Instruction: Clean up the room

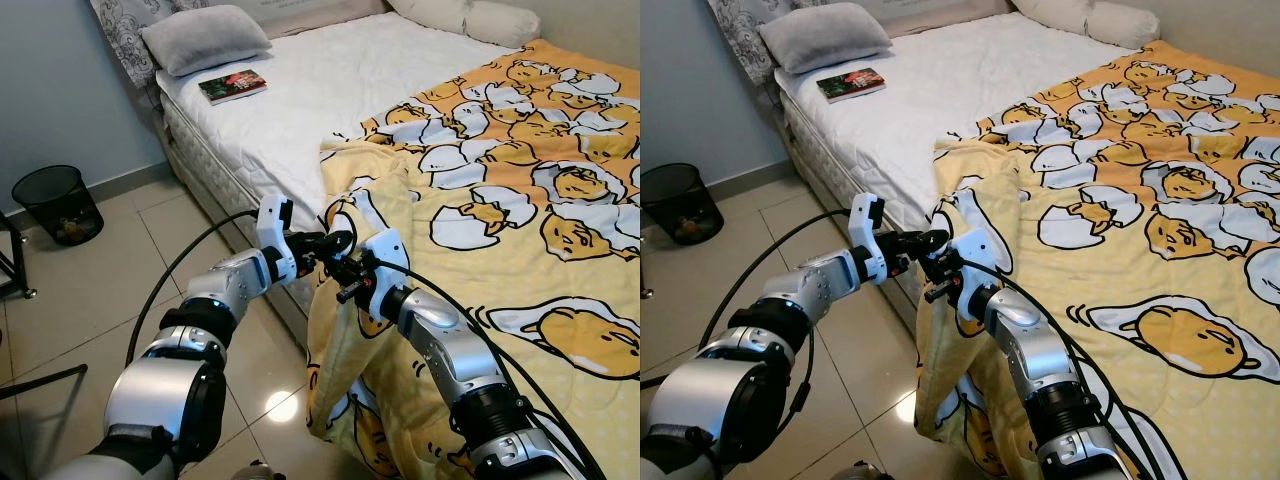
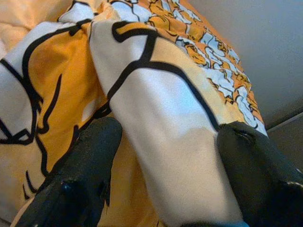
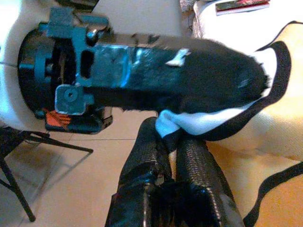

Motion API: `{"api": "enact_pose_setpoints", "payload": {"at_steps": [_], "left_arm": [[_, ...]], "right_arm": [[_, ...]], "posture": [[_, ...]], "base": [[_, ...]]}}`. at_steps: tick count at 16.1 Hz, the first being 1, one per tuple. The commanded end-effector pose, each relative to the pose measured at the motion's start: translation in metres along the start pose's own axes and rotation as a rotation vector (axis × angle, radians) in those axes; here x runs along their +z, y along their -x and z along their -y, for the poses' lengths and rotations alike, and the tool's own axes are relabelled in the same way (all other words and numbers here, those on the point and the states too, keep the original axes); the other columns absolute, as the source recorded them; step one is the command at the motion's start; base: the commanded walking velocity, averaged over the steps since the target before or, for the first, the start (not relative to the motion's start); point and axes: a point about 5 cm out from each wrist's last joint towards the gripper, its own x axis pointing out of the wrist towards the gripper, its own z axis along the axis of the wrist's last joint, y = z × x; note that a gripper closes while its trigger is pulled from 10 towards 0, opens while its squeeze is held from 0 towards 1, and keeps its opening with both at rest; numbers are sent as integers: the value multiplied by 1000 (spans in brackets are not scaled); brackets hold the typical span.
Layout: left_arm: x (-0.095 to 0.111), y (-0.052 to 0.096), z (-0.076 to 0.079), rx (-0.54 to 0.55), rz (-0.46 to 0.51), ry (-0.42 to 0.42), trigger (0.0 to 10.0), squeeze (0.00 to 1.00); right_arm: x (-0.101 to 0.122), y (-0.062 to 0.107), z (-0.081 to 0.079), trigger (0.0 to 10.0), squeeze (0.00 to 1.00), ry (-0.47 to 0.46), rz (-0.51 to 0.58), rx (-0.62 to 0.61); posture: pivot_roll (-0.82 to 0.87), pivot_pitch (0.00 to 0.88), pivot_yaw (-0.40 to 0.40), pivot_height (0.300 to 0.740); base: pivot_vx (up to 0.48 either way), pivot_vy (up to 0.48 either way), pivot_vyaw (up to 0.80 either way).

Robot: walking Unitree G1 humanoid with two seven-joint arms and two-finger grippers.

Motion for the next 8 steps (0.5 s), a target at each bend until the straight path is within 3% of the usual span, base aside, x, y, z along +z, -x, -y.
{"api": "enact_pose_setpoints", "payload": {"at_steps": [1, 8], "left_arm": [[4, -2, 2, -10, -3, -20, 0, 0], [3, 2, -4, 4, -14, -16, 0, 0]], "right_arm": [[5, 0, -1, 0, 0, 30, 21, 5], [4, 0, -2, 0, 0, 44, 14, 9]], "posture": [[-59, 0, 62, 740], [-57, 0, 56, 740]], "base": [[0, 0, 0], [0, 0, 0]]}}
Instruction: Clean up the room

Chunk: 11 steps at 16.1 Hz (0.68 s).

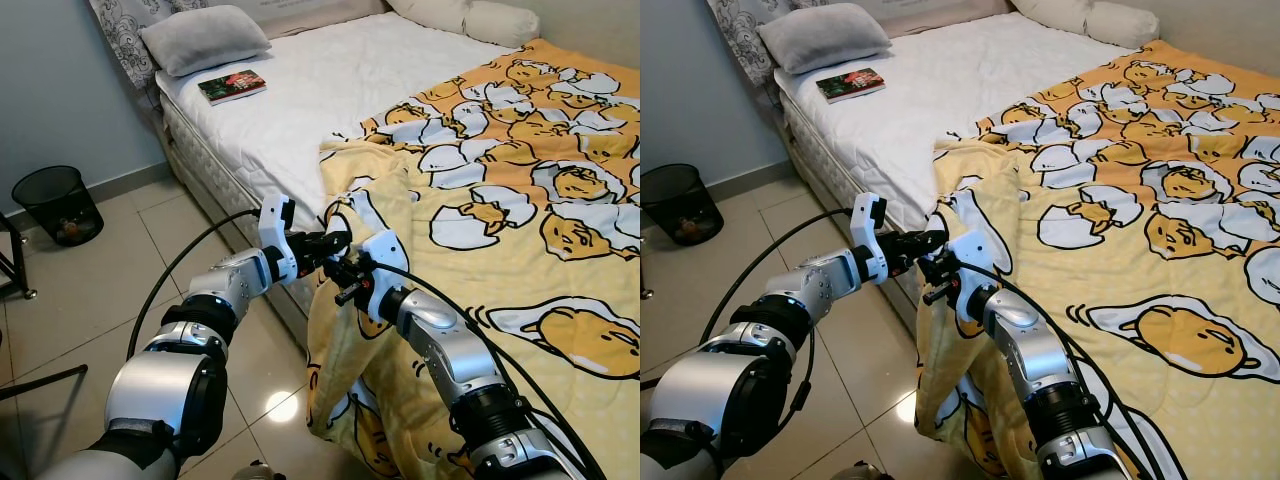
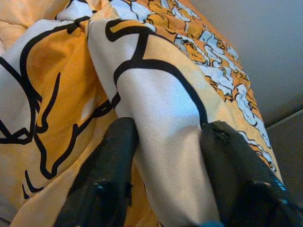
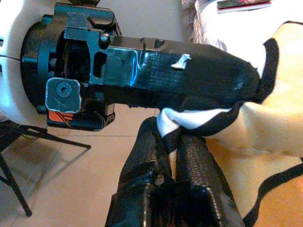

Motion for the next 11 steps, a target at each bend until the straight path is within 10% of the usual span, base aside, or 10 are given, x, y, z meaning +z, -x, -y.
{"api": "enact_pose_setpoints", "payload": {"at_steps": [1, 6, 7, 8, 9, 11], "left_arm": [[5, 1, -2, 9, -7, -16, 0, 0], [4, 3, -3, 14, -8, -7, 0, 0], [5, 3, -4, 16, -5, -4, 0, 0], [5, 3, -4, 18, -3, -3, 0, 0], [6, 4, -5, 22, 2, -2, 0, 0], [9, 4, -6, 36, 18, -1, 0, 0]], "right_arm": [[6, 1, -1, 0, 0, 19, 30, 7], [5, 0, -2, 235, 0, 11, 26, 15], [5, 0, -2, 10000, 0, -7, 17, 17], [5, 1, -2, 10000, 0, -33, 15, 32], [5, 1, -4, 10000, 1000, -36, 15, 54], [5, 2, -6, 10000, 1000, -37, 18, 84]], "posture": [[-57, 0, 56, 740], [-57, 0, 56, 740], [-56, 0, 56, 740], [-55, 0, 56, 740], [-55, 0, 56, 740], [-56, 0, 57, 740]], "base": [[0, 0, 0], [0, 0, 0], [0, 0, 0], [0, 0, 0], [0, 0, 0], [0, 0, 0]]}}
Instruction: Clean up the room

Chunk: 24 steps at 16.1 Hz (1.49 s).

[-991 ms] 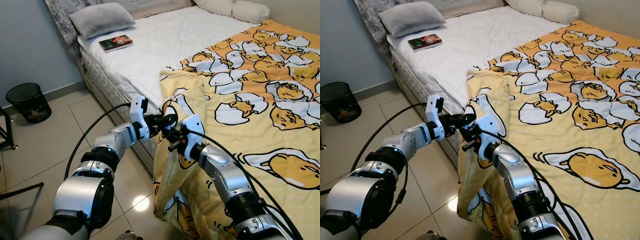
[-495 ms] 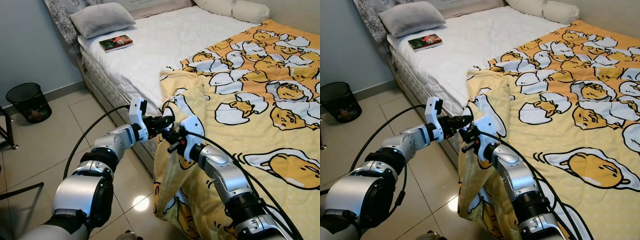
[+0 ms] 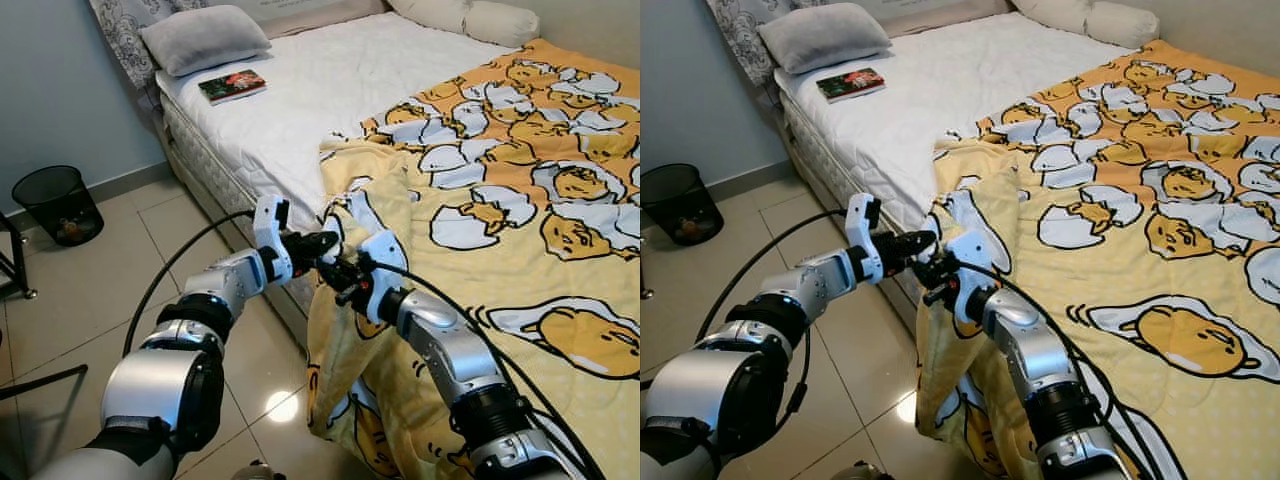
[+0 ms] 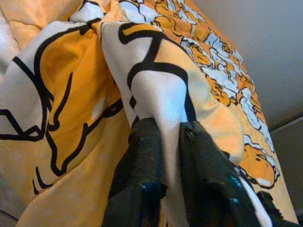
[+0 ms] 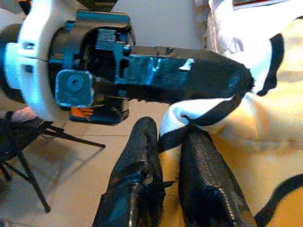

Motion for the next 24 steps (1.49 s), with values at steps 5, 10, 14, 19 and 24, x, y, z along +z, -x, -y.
{"api": "enact_pose_setpoints", "payload": {"at_steps": [5, 10, 14, 19, 24], "left_arm": [[14, 6, -6, 32, 30, -23, 0, 0], [26, 29, -26, 87, 58, -63, 0, 0], [27, 86, -64, 239, -39, -261, 0, 0], [15, 165, -101, 524, -177, -364, 0, 0], [19, 236, -131, 994, -76, -410, 0, 0]], "right_arm": [[5, 14, 9, 10000, 1000, -7, 42, -20], [17, 41, 26, 10000, 1000, -39, 114, -80], [7, 52, 26, 10000, 0, 13, 45, -95], [0, 49, 16, 10000, 0, 27, 17, -71], [-4, 46, 5, 10000, 0, 39, 7, -31]], "posture": [[-57, 0, 67, 740], [-71, 0, 81, 740], [-46, 0, 78, 740], [-19, 0, 74, 740], [-15, 0, 75, 740]], "base": [[0, 0, 0], [0, 0, 0], [0, 0, 0], [0, 0, 0], [0, 0, 0]]}}
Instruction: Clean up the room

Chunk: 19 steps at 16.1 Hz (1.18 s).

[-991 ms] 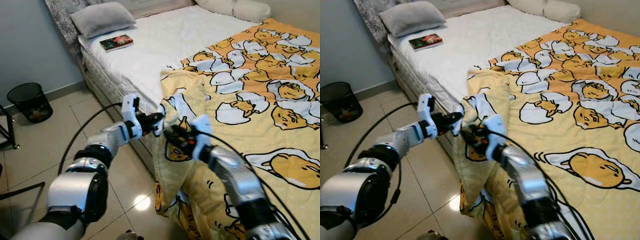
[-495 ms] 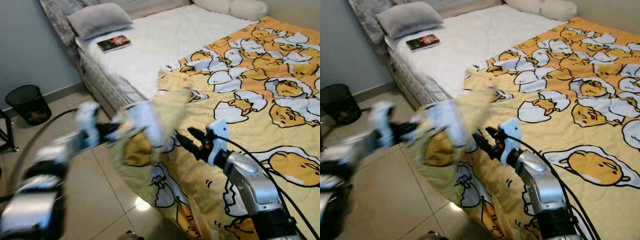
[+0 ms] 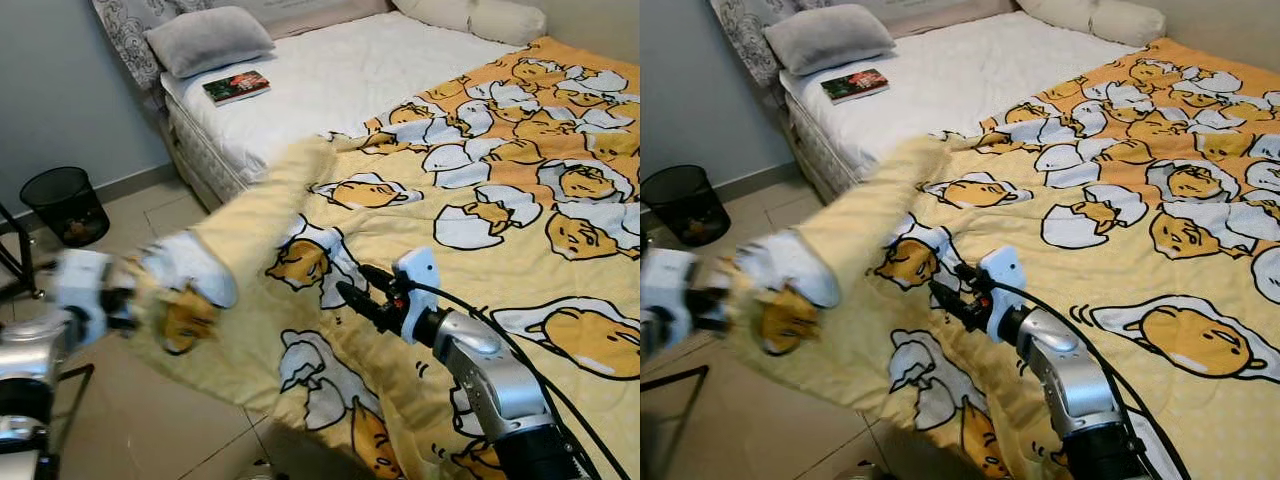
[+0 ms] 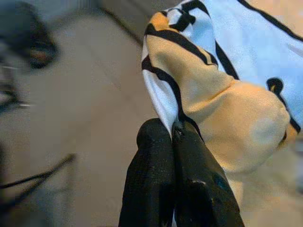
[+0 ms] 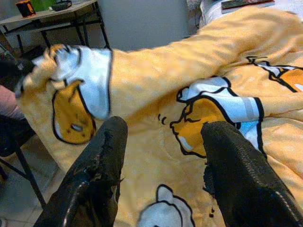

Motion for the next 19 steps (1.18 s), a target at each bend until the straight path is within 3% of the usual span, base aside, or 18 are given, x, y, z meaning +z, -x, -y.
{"api": "enact_pose_setpoints", "payload": {"at_steps": [1, 4, 5, 7, 8, 9, 10, 11, 13, 14, 15, 17, 19], "left_arm": [[11, 6, -19, 112, 43, -10, 0, 0], [16, 14, -39, 234, 63, -38, 0, 0], [17, 15, -42, 252, 65, -50, 824, 0], [17, 15, -43, 272, 51, -74, 5608, 0], [16, 14, -42, 270, 43, -86, 10000, 0], [15, 13, -42, 275, 42, -87, 10000, 0], [15, 13, -42, 279, 44, -77, 10000, 314], [16, 14, -43, 278, 50, -72, 10000, 1000], [19, 15, -47, 313, 61, -100, 10000, 1000], [19, 16, -49, 333, 57, -120, 10000, 878], [19, 17, -51, 343, 56, -125, 10000, 0], [20, 17, -51, 336, 63, -115, 10000, 0], [26, 11, -35, 224, 122, -81, 10000, 0]], "right_arm": [[2, 1, -3, 10000, 0, 16, 10, 11], [0, 2, -6, 10000, 0, 18, 4, 13], [-2, 2, -7, 10000, 0, 20, -1, 17], [-3, 1, -9, 10000, 0, 26, -12, 29], [-3, 1, -9, 10000, 0, 29, -15, 33], [-3, 1, -9, 10000, 0, 32, -17, 34], [-4, 1, -9, 10000, 0, 33, -18, 36], [-4, 1, -9, 10000, 0, 35, -19, 38], [-4, 1, -10, 10000, 0, 34, -20, 40], [-5, 0, -10, 10000, 0, 33, -22, 41], [-6, -1, -10, 10000, 0, 31, -23, 43], [-6, -1, -10, 10000, 0, 29, -24, 43], [-7, -1, -7, 10000, 0, 7, -19, 5]], "posture": [[-15, 0, 75, 740], [-18, 0, 75, 740], [-18, 0, 75, 740], [-18, 0, 71, 740], [-18, 0, 68, 740], [-19, 0, 66, 740], [-19, 0, 63, 740], [-19, 0, 61, 740], [-15, 0, 53, 740], [-14, 0, 50, 740], [-11, 0, 47, 740], [-9, 0, 44, 740], [-8, 0, 41, 740]], "base": [[0, 0, 0], [0, 0, 0], [0, 0, 0], [0, 0, 0], [0, 0, 0], [0, 0, 0], [0, 0, 0], [0, 0, 0], [0, 0, 0], [0, 0, 0], [0, 0, 0], [0, 0, 0], [0, 0, 0]]}}
